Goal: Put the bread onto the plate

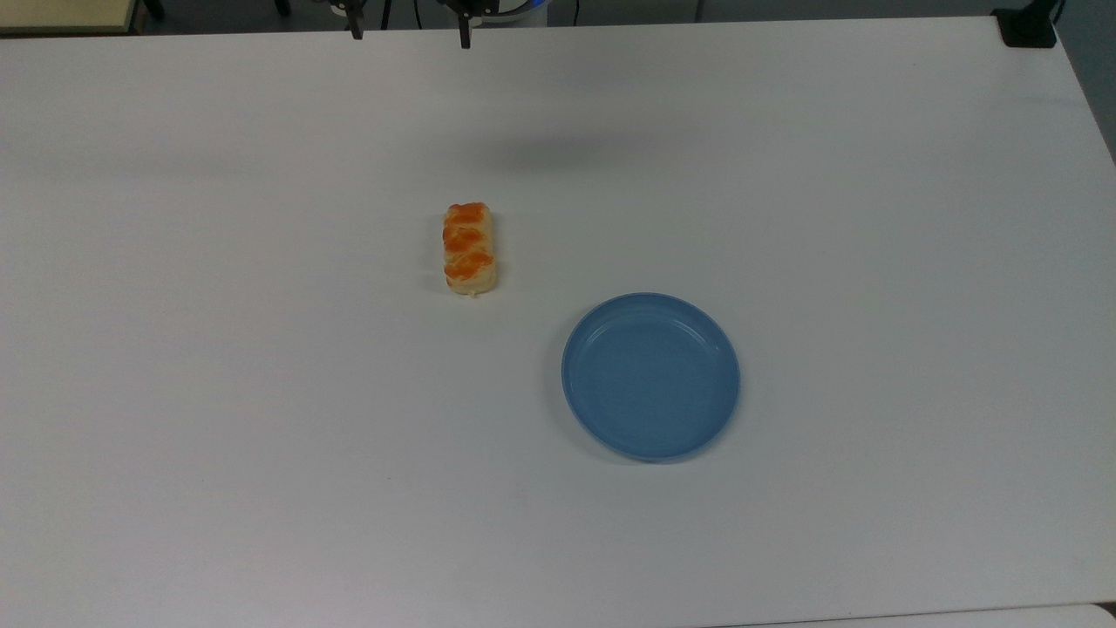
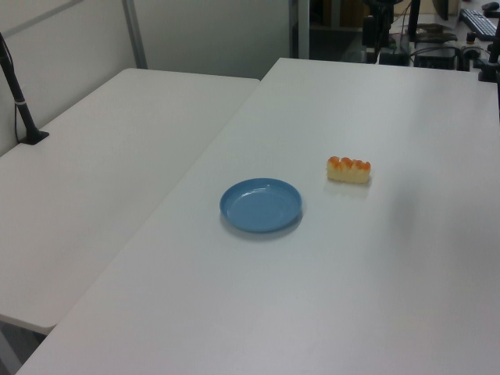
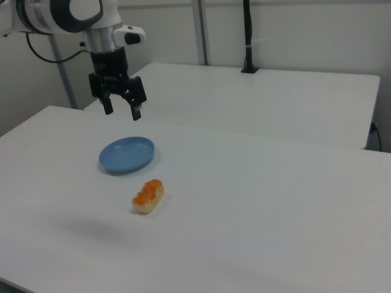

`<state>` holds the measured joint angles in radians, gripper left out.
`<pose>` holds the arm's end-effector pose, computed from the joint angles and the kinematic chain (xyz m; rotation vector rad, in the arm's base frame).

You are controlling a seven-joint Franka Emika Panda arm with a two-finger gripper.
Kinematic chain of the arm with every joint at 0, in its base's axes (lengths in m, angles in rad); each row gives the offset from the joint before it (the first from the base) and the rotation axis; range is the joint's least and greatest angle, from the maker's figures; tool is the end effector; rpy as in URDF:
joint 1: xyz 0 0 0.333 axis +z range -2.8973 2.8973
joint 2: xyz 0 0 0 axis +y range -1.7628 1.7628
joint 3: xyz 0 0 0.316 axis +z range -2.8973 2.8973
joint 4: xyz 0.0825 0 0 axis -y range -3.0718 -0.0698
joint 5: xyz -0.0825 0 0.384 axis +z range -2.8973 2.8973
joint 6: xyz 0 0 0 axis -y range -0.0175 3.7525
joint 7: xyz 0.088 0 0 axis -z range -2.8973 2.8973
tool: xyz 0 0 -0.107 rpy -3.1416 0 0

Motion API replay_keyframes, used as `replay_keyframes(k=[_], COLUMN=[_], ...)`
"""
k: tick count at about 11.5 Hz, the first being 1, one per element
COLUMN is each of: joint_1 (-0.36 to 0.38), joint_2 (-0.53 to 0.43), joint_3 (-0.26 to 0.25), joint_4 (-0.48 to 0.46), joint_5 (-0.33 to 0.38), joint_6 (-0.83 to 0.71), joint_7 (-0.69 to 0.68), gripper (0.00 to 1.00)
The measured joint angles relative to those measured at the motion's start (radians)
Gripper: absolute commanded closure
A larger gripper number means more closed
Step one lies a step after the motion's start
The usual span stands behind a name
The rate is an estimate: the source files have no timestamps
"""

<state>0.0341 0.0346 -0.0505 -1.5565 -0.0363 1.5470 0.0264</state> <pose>0.5620 -0.0127 0.6100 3.1019 -0.0665 -0.0681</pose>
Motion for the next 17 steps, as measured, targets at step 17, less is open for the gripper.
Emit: replay_keyframes(k=[17], joint_1=[0.059], joint_2=[0.113], joint_3=[0.0], joint_4=[-0.183], joint_5=[-0.002], joint_6=[0.241], joint_7=[-0.014], gripper=[0.0])
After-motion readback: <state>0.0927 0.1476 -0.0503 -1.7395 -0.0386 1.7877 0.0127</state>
